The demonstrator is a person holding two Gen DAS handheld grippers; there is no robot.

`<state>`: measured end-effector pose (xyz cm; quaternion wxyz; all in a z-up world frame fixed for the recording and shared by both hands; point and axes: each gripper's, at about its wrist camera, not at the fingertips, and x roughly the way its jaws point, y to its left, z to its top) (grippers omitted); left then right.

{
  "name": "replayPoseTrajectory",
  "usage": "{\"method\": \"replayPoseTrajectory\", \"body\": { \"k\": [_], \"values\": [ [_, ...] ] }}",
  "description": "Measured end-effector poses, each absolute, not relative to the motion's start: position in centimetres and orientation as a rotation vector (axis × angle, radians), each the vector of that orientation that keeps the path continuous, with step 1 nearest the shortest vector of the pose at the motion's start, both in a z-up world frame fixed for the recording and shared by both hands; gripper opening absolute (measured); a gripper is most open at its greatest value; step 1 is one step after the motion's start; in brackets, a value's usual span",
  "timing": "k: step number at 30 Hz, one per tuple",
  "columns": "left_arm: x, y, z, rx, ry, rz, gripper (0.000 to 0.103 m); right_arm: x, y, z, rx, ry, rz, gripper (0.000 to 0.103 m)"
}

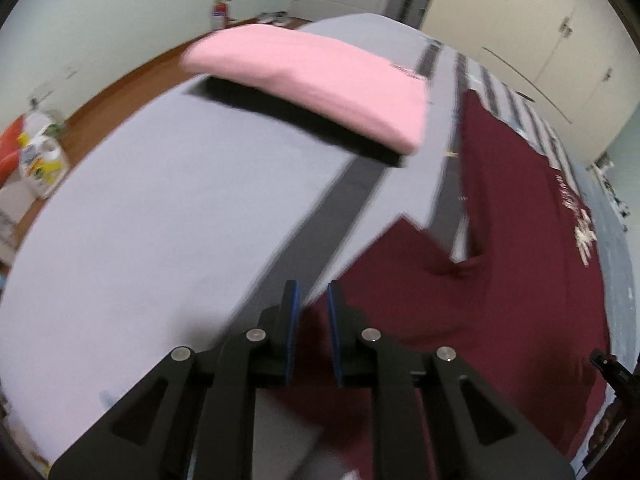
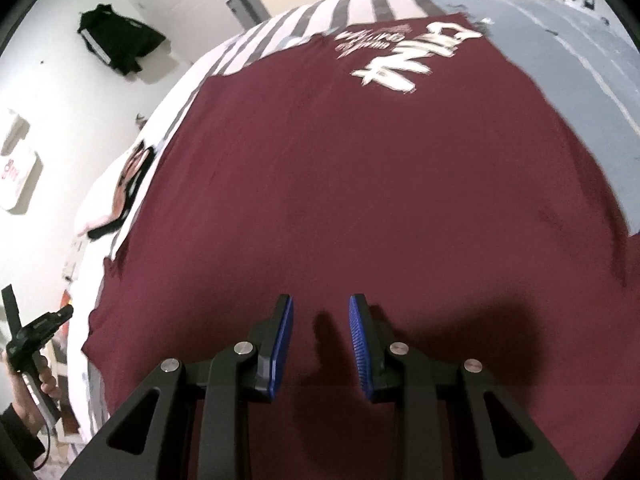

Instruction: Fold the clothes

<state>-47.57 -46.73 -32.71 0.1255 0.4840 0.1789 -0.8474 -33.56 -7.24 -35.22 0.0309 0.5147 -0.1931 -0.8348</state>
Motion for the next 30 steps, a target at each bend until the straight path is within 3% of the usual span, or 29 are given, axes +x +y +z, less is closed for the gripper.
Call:
{"method": "replayPoseTrajectory", "body": {
  "k": [4,14,23,30],
  "values": [
    [-51.8,-43.8,-32.8,1.439,0.504,-2.544,0.012,-34.6,-4.3,-34.6,1.586,-0.610,-2.656,0.037],
    [-61.4,-38.0,-34.2,1.566,0.410,-2.681,0.012,-38.4,5.9,-34.5,1.575,-0.646,-2.864,0.039],
    [-63.4,-35.3,-37.2,1.677,0.235,-2.701,0.012,-39.8,7.9,-37.2,1.621,-0.615,-2.818,0.039],
    [-63.2,-37.3,-36.2,1.548,0.108,-2.627,0.012,-38.0,9.5,-37.7,1.615,-0.600,-2.868,0.039]
  ]
}}
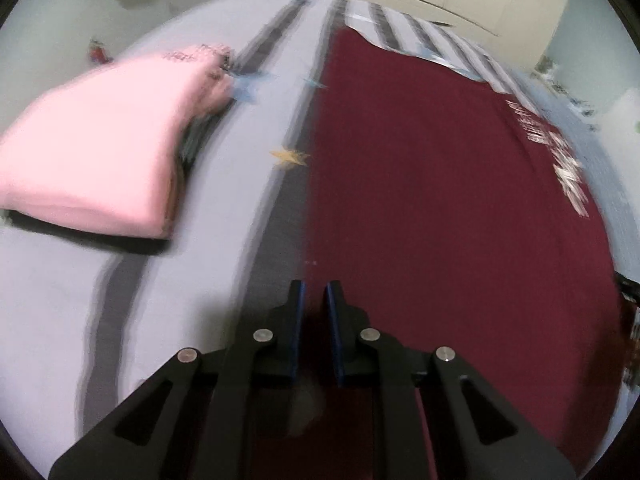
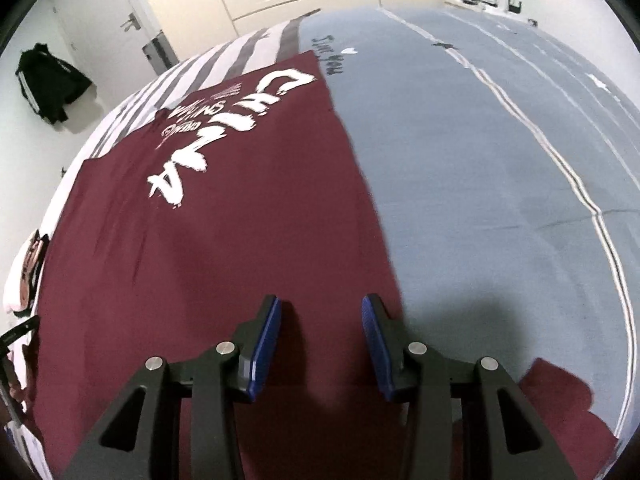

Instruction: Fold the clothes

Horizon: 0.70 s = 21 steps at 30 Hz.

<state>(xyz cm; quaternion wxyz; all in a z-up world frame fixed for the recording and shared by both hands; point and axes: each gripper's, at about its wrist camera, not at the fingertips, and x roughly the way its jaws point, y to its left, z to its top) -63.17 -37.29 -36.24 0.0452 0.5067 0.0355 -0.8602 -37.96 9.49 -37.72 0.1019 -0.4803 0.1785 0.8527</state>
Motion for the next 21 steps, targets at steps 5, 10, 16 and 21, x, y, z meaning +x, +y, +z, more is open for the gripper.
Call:
{"method": "replayPoseTrajectory", "body": {
  "k": [5,10,16,21],
  "values": [
    [-62.0,-41.0,-34.9,1.513,0.267,-2.559,0.012,-36.9,10.1,-36.3,-1.381,0.508,2.495,0.039],
    [-58.8,-39.9,-32.3,1.511,0.260,-2.640,0.015,-33.4,9.4,-33.7,-1.337,0.543,2.531,0.041],
    [-54.0,-35.6,-30.4,1.555,0.274,-2.728,0.022,-26.2,8.6,-32.8,-1.337,0.552,2.470,0.046],
    [-49.9,-31.8,-29.7,1.589,0.259,-2.786,0.045,-21.4,10.7,-33.7,-1.343,0.575,2.364,0.047]
  ]
}}
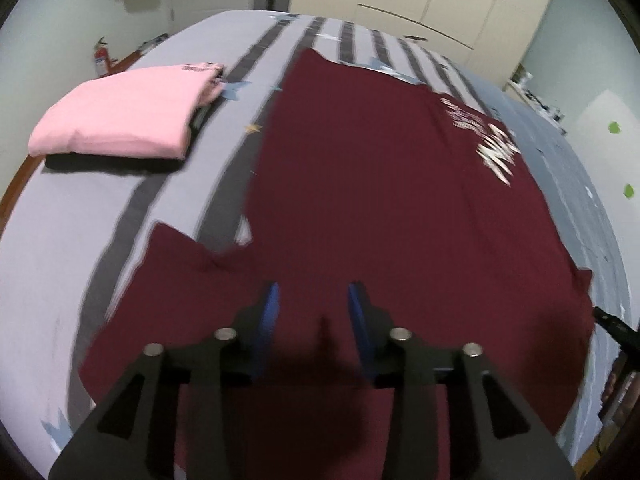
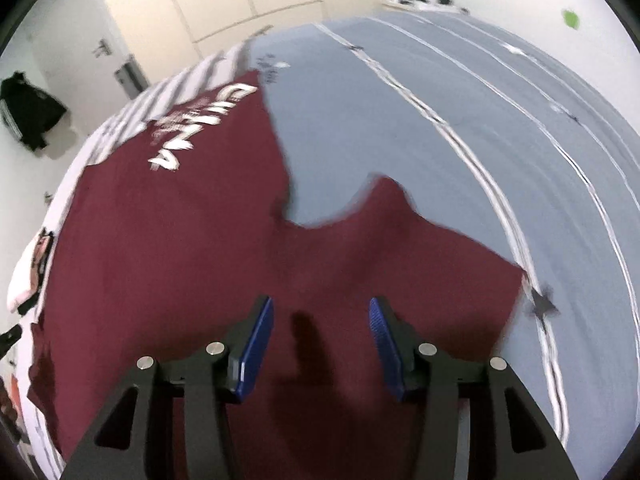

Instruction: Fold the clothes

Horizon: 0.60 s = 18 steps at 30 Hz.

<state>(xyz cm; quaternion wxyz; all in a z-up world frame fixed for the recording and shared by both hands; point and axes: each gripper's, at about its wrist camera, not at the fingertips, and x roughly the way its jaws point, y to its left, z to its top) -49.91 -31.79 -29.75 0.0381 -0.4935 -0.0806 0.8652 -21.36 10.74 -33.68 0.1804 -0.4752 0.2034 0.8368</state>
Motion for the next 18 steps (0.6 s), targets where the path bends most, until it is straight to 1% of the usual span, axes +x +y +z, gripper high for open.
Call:
{"method": "replayPoseTrajectory", "body": {
  "k": [1,2,3,4,7,15,18],
  "values": [
    [-49.4,-31.0,-29.7,-1.507,-0.236,2.653,0.054,-20.6,11.4,-34.0,-1.342,0.581,2.341,0.048],
    [-48.7,-30.4,-29.7,-1.501,-0.219,2.657,0.056,-19.9,12.0,-34.3,-1.342,0.586,2.317,0.051],
    [-48.2,-29.9,-29.8,-1.496,-0.202,2.659,0.058,-19.3,12.7,-34.5,-1.336,0.589,2.299,0.060],
    [-47.6,-29.5,-29.8,-1.492,-0.187,2.660,0.059,-18.7,13.5,-34.5,-1.320,0.590,2.294,0.062],
    [-46.1,-28.3,-29.7,-1.515,-0.179,2.655,0.059,-17.6,15.8,-35.0,-1.292,0.590,2.269,0.063],
    [-43.9,-27.5,-28.7,-1.521,-0.207,2.683,0.059,-16.4,22.2,-37.3,-1.202,0.820,2.225,0.064],
    [-43.1,-27.6,-28.6,-1.528,-0.202,2.686,0.059,-17.6,22.9,-38.5,-1.228,0.815,2.241,0.065]
  ]
}}
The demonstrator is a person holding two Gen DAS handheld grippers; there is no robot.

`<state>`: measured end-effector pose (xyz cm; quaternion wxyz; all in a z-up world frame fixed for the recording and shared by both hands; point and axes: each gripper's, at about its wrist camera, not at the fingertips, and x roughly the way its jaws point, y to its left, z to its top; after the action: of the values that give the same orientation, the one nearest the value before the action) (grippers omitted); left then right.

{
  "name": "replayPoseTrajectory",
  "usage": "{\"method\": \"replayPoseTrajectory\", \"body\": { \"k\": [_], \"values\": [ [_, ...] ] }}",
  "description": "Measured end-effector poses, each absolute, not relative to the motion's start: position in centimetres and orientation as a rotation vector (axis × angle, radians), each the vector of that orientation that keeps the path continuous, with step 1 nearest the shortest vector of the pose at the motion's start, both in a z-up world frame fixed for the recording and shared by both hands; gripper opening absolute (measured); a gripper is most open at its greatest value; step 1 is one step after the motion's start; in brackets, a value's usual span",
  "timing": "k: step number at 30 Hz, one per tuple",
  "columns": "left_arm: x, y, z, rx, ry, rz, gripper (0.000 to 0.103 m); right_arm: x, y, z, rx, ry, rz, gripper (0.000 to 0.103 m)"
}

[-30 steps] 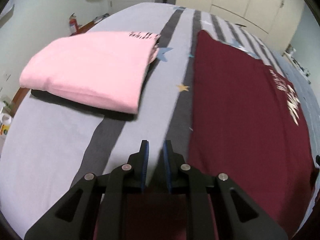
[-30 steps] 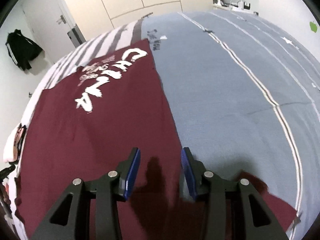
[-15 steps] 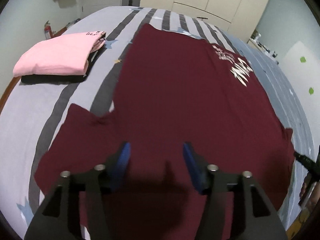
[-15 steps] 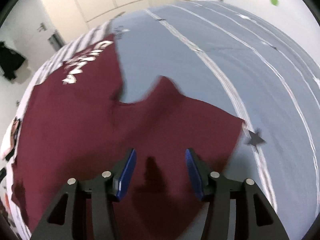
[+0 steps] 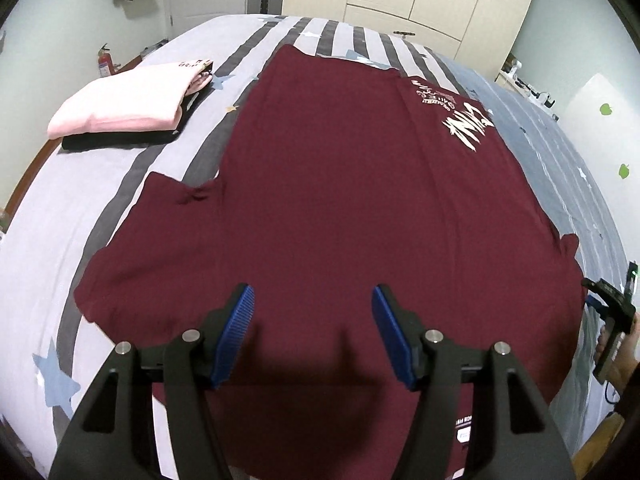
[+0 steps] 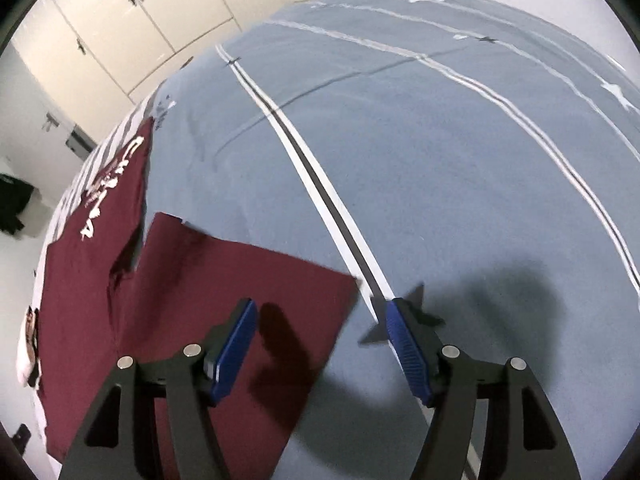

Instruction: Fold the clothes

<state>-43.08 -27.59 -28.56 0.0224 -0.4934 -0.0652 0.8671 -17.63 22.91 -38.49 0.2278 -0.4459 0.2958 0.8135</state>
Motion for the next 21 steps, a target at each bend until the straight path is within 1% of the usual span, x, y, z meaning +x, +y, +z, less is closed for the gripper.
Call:
{"method": "replayPoseTrajectory", "body": {
  "k": [3,4,5,6,7,8,9,11,13,18,21],
  "values": [
    [-42.2,-28.1,-28.5,-1.538,-0.233,2.689,0.059,-18.3,22.9,-39.0,-1.229,0.782,2.261,0.065],
    [-41.9,-28.3,-28.5,-1.536,-0.241,2.689,0.059,-18.5,22.7,-38.9,-1.233,0.770,2.271,0.060],
    [-41.6,-28.6,-28.6,-1.534,-0.243,2.689,0.059,-18.5,22.7,-38.9,-1.231,0.774,2.285,0.054],
    [-41.4,-28.8,-28.6,-1.532,-0.246,2.687,0.059,-18.5,22.7,-38.8,-1.229,0.783,2.298,0.036],
    [-41.1,-29.2,-28.7,-1.531,-0.251,2.685,0.059,-18.5,22.6,-38.7,-1.233,0.788,2.308,0.024],
    [-40.9,-29.6,-28.8,-1.530,-0.256,2.683,0.059,-18.6,22.5,-38.7,-1.239,0.792,2.317,0.018],
    [-40.8,-30.0,-28.9,-1.529,-0.262,2.681,0.059,-18.7,22.1,-38.5,-1.245,0.782,2.323,0.008],
    [-40.5,-31.0,-29.2,-1.525,-0.281,2.679,0.059,-19.1,21.2,-38.0,-1.258,0.749,2.330,0.006],
    [-40.2,-32.4,-29.3,-1.515,-0.302,2.684,0.059,-19.4,20.0,-36.8,-1.241,0.719,2.341,0.005],
    [-38.6,-37.6,-29.3,-1.502,-0.390,2.694,0.059,-20.9,12.4,-30.7,-1.158,0.564,2.460,0.005],
    [-37.4,-41.8,-28.9,-1.495,-0.421,2.710,0.059,-22.3,5.3,-26.8,-1.126,0.507,2.572,0.005]
  ]
}}
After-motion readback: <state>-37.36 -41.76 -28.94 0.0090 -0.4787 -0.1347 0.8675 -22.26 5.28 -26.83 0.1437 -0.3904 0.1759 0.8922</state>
